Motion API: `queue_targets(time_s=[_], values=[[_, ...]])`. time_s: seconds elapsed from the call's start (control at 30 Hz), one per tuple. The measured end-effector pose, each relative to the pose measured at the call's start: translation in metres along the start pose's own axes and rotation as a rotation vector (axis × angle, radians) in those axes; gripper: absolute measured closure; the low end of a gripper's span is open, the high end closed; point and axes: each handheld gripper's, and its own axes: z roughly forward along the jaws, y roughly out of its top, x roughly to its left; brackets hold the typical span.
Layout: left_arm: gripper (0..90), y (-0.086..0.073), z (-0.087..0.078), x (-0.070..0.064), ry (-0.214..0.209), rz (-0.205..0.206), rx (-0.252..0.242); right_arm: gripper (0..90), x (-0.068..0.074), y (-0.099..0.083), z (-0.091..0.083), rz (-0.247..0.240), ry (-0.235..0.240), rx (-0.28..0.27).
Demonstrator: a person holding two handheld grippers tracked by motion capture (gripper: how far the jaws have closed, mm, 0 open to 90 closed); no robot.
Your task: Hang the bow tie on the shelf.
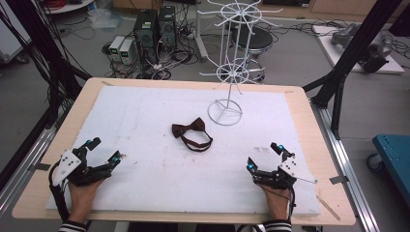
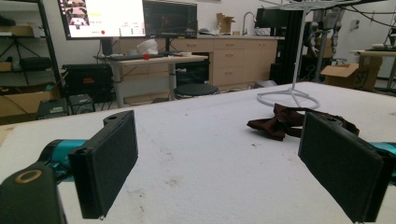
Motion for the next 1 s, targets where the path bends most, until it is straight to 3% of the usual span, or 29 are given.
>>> queue_targets(time_s=[0.57,0.8,1.0], values=[[12.2,0.000,0.000,0.000,-0.003,-0.008,0.000,0.7,0.000,0.000,-0.001,0.003,-0.004,-0.002],[7.9,0.005,0.003,0.005,-0.037,-0.010,0.035,0.7,0.000,0.000,0.000,-0.004,-0.002,-0.004],[6.4,0.022,0.011,0.007,-0.091,0.013,0.080,0.7,0.000,0.000,0.000,-0.002,0.001,-0.003]])
